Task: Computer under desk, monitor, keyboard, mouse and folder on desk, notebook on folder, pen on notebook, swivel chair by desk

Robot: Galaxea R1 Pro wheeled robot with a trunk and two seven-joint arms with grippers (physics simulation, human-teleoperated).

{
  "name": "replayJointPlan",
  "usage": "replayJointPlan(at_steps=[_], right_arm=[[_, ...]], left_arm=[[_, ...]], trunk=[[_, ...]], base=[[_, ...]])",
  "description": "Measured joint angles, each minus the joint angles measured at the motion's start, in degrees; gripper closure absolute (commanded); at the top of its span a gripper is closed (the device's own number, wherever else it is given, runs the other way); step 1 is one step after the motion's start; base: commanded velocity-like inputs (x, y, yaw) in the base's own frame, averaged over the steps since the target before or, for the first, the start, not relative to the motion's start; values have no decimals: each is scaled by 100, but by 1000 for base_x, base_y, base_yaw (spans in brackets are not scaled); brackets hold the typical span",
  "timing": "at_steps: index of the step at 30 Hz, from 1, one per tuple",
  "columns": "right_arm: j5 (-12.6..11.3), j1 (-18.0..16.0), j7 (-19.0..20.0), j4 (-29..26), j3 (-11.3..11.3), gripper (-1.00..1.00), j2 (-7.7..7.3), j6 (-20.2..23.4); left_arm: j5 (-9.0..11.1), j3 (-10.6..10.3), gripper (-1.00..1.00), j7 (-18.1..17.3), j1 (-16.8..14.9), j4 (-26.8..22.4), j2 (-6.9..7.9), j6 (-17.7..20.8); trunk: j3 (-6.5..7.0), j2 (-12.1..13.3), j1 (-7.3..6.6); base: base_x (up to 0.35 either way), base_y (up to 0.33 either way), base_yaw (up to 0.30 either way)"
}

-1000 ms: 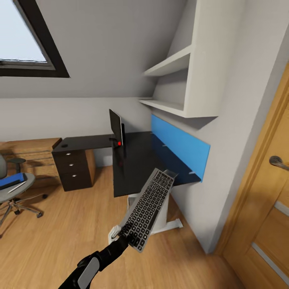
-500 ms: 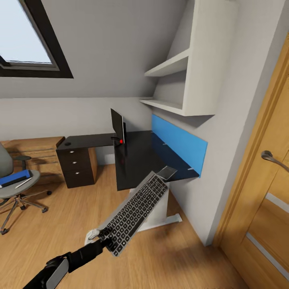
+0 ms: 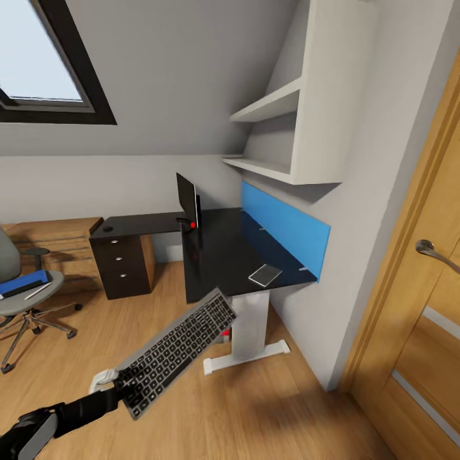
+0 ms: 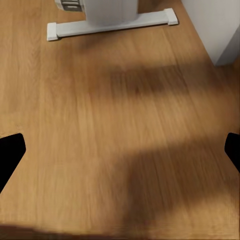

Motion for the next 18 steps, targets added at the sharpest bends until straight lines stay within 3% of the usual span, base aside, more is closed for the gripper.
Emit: replayJointPlan(at_steps=[3, 6, 10, 13, 18], right_arm=[[-9, -2, -102, -504, -13, -100, -1, 463], [-15, -2, -187, -1363, -13, -100, -4, 1356], [-28, -3, -216, -3076, -19, -100, 5, 3238], [-199, -12, -215, -4215, -32, -100, 103, 4238], [-563, -61, -168, -5140, -37, -100, 134, 5297]], left_arm=[[-428, 5, 100, -6, 1, 4, 138, 15], [-738, 4, 100, -11, 2, 2, 181, 29], [-1259, -4, 100, -294, 2, -5, 261, 177], [-1423, 13, 100, -1000, 1, -11, 428, 327], [-1495, 23, 100, -1577, 1, -11, 722, 355]], trunk=[[0, 0, 0], [0, 0, 0], [1, 0, 0], [1, 0, 0], [1, 0, 0]], base=[[0, 0, 0], [0, 0, 0], [0, 0, 0], [0, 0, 0], [0, 0, 0]])
